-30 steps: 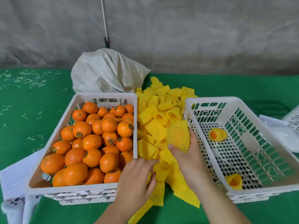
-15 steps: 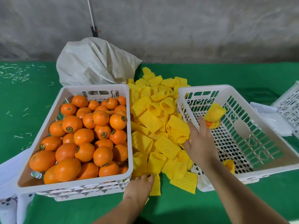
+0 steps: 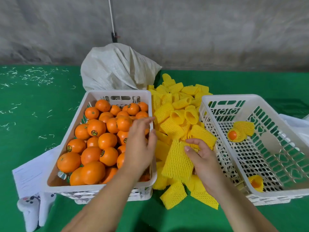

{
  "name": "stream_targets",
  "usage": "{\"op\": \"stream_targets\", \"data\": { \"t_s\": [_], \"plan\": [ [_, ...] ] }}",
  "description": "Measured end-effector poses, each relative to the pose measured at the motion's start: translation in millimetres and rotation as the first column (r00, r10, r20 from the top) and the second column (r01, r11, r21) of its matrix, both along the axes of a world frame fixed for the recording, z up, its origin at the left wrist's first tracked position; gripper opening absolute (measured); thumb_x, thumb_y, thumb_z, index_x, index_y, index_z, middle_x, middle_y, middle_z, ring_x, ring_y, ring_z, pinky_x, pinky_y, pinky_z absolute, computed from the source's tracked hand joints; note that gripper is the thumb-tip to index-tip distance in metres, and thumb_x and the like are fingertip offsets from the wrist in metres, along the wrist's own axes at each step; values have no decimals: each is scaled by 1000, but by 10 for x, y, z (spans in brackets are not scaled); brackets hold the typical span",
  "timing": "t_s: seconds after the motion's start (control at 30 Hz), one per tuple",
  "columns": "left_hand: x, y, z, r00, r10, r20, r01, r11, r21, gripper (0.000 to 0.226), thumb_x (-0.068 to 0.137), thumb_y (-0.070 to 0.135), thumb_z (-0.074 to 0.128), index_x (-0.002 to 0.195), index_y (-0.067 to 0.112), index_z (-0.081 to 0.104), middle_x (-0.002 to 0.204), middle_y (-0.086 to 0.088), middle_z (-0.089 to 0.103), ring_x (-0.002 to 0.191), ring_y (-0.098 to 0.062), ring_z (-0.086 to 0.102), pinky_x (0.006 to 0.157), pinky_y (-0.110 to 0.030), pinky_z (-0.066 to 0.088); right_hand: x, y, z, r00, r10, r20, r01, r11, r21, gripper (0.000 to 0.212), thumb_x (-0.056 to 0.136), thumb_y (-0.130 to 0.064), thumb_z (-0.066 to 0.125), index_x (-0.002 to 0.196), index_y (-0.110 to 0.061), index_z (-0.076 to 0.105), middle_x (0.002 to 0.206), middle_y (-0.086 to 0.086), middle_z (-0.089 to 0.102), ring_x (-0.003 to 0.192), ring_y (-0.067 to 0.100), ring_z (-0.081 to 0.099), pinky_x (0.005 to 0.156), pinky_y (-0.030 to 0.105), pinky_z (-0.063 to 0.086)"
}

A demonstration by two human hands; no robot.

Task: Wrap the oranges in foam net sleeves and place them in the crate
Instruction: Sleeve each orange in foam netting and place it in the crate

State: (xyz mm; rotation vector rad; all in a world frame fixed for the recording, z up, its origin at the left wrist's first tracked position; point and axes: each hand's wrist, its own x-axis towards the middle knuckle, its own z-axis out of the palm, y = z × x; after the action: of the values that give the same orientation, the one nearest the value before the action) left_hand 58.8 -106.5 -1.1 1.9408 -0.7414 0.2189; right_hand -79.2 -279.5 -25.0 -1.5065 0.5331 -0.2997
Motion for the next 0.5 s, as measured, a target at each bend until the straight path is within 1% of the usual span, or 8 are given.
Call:
{"op": "stream_targets", "data": {
  "t_s": [0.03,0.1,0.17,0.23,0.3,0.37,0.43,0.5],
  "plan": [
    [199,52,-17,997,53,48,-61,978,202,54,100,18,63,152,21,49,152,-1,49,138,-25,46,114,-42,40,21,1,22,998,-57,22,58,997,-48,31,87,-56,68,112,-39,65,64,6,46,57,23,40,46,39,36],
    [460,90,-74,987,100,128,-159,741,652,77,99,27,61,166,22,22,169,-6,25,150,-33,26,120,-47,28,27,9,46,987,-140,74,146,986,-81,19,90,-48,69,103,-36,61,60,-7,42,49,19,38,42,31,33],
    [543,46,-167,972,68,224,-226,516,826,83,102,27,55,168,23,3,168,-6,18,149,-37,21,117,-49,26,31,36,78,981,-164,107,167,986,-15,17,89,-38,72,92,-30,57,73,-7,54,53,18,57,49,33,49],
    [578,-25,-171,950,51,308,-298,443,845,76,104,20,53,166,22,10,158,-9,28,141,-38,29,112,-49,30,38,68,116,984,-142,110,136,989,59,17,84,-33,74,85,-26,58,87,-1,55,69,16,68,65,37,59],
    [648,-37,-121,930,22,367,-340,431,836,63,101,19,58,158,23,31,147,-9,36,133,-36,35,109,-48,31,36,88,142,986,-126,105,118,990,75,12,84,-35,73,84,-25,68,94,-1,63,80,10,70,74,37,62],
    [699,35,-69,933,23,359,-330,454,828,56,98,35,64,149,25,42,143,-6,43,131,-33,38,107,-47,31,34,115,172,985,-132,115,122,988,90,16,93,-36,64,95,-26,77,101,-2,75,93,14,74,77,34,61],
    [656,121,-65,948,57,312,-290,551,783,68,91,61,67,147,27,47,142,-1,51,129,-30,43,103,-45,31,62,131,175,978,-159,136,147,984,98,23,103,-29,56,100,-30,79,108,2,77,98,20,75,75,31,59],
    [523,157,-95,963,98,250,-249,677,693,74,86,70,67,144,27,50,137,1,59,125,-29,51,96,-43,33,178,180,155,987,-138,86,136,990,28,22,105,-25,56,106,-35,76,113,-1,75,98,17,74,75,31,60]
  ]
}}
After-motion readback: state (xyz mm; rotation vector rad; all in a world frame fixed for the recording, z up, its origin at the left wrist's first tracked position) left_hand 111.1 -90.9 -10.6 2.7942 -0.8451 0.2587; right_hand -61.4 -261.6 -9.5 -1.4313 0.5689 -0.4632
